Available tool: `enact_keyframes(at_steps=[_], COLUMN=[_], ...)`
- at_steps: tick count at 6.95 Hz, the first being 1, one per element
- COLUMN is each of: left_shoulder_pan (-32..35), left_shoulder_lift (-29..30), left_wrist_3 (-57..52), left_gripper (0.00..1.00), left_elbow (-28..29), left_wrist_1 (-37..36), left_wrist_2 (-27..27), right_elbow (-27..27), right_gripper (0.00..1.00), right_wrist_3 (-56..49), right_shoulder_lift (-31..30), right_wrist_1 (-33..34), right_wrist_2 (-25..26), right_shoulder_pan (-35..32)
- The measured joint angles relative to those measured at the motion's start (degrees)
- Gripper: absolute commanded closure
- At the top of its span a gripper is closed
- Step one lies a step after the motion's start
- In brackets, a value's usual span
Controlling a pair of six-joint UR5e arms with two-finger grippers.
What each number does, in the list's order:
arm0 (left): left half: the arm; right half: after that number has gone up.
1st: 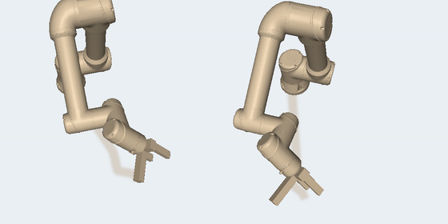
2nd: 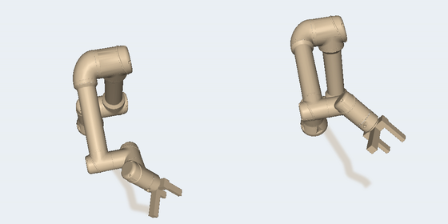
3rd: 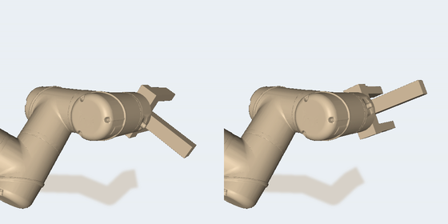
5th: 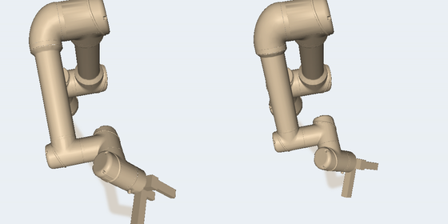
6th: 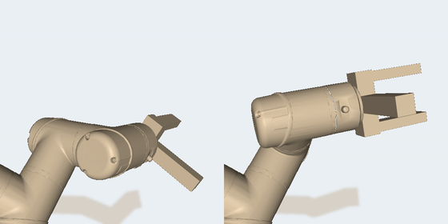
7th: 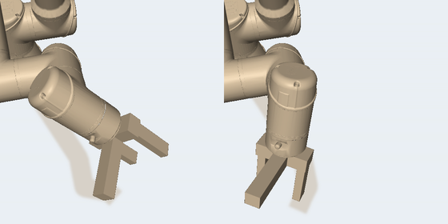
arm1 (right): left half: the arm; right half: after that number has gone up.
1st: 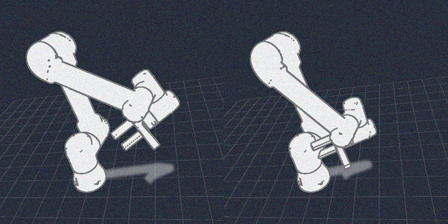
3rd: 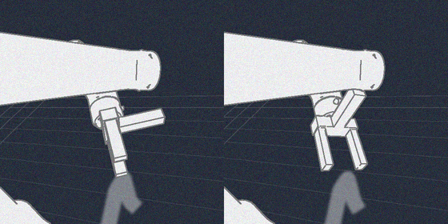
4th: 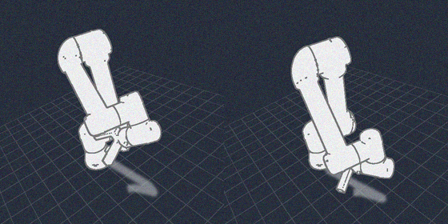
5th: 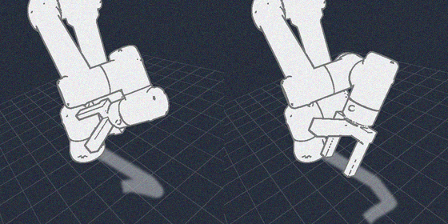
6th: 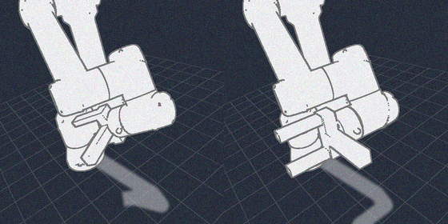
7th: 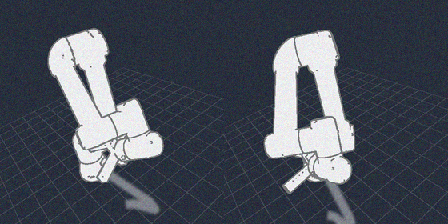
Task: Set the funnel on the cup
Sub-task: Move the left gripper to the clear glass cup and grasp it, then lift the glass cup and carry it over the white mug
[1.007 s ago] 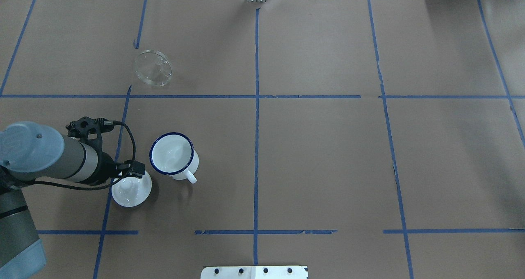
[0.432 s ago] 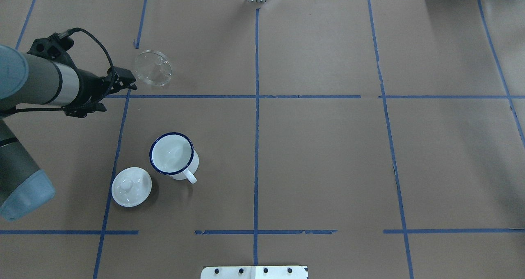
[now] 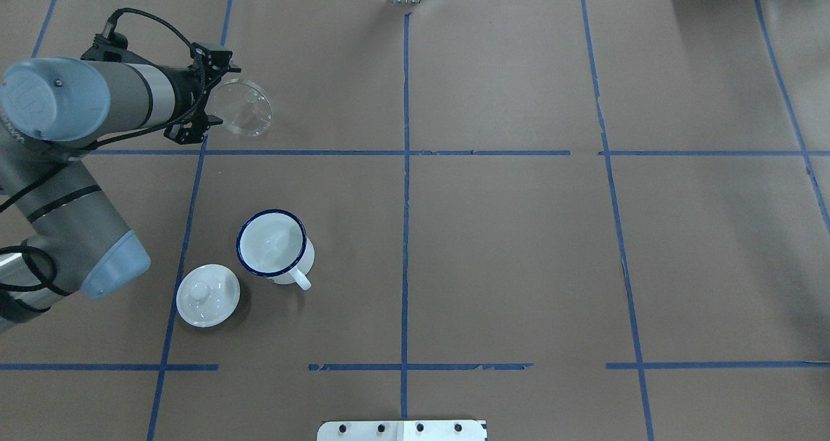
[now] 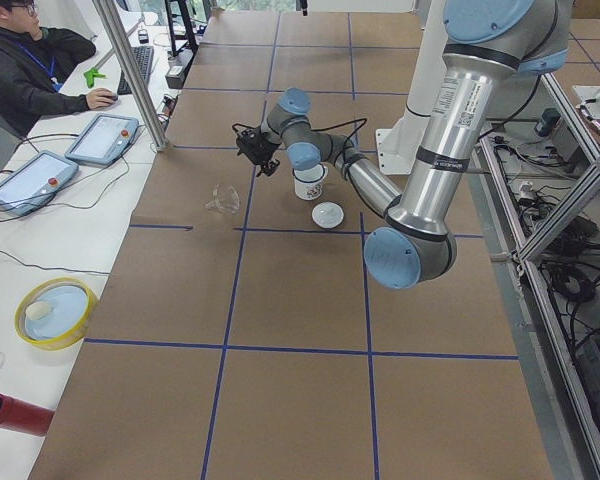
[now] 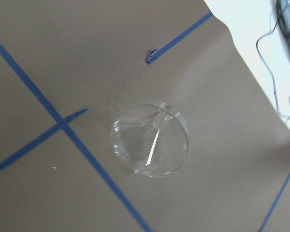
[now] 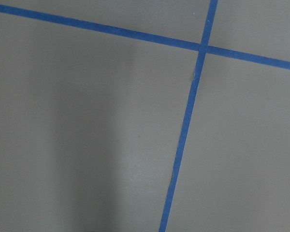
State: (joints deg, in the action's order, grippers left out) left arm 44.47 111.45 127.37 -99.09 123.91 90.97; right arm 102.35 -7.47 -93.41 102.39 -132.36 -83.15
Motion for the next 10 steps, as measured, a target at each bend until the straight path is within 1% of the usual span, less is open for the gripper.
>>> enact_keyframes(at_steps=[1, 2, 3, 4, 5, 6, 7, 9, 10], left_shoulder_pan=[-0.04, -0.12, -0.20, -0.27, -0.37, -0.46, -0.50, -0.67, -0.77], left_shoulder_lift=[2.02, 4.41, 6.06, 6.70, 6.90, 6.92, 6.94, 6.81, 6.57], left_wrist_3=[4.53, 7.69, 9.54, 10.23, 10.42, 10.43, 10.35, 9.86, 9.67], left_gripper=[0.06, 0.11, 0.15, 0.23, 0.26, 0.42, 0.67, 1.00, 1.00], left_elbow=[5.74, 11.10, 14.86, 17.11, 18.82, 19.94, 20.39, 20.33, 20.11], left_wrist_1=[3.42, 4.85, 5.73, 7.04, 8.64, 9.77, 10.27, 11.50, 12.23], left_wrist_2=[-2.12, -3.71, -5.60, -6.65, -7.03, -7.15, -7.19, -7.21, -7.21], right_elbow=[-0.02, -0.02, -0.02, -0.02, -0.03, -0.03, 0.00, 0.01, 0.00], right_gripper=[0.00, 0.00, 0.00, 0.00, 0.00, 0.00, 0.00, 0.00, 0.00], right_wrist_3=[0.00, 0.00, 0.00, 0.00, 0.00, 0.00, 0.00, 0.00, 0.00], right_shoulder_lift=[0.04, 0.04, 0.02, -0.01, -0.01, -0.02, -0.02, -0.02, -0.02], right_wrist_1=[0.00, 0.00, 0.00, 0.00, 0.00, 0.00, 0.00, 0.00, 0.00], right_wrist_2=[0.00, 0.00, 0.00, 0.00, 0.00, 0.00, 0.00, 0.00, 0.00], right_shoulder_pan=[0.00, 0.00, 0.00, 0.00, 0.00, 0.00, 0.00, 0.00, 0.00])
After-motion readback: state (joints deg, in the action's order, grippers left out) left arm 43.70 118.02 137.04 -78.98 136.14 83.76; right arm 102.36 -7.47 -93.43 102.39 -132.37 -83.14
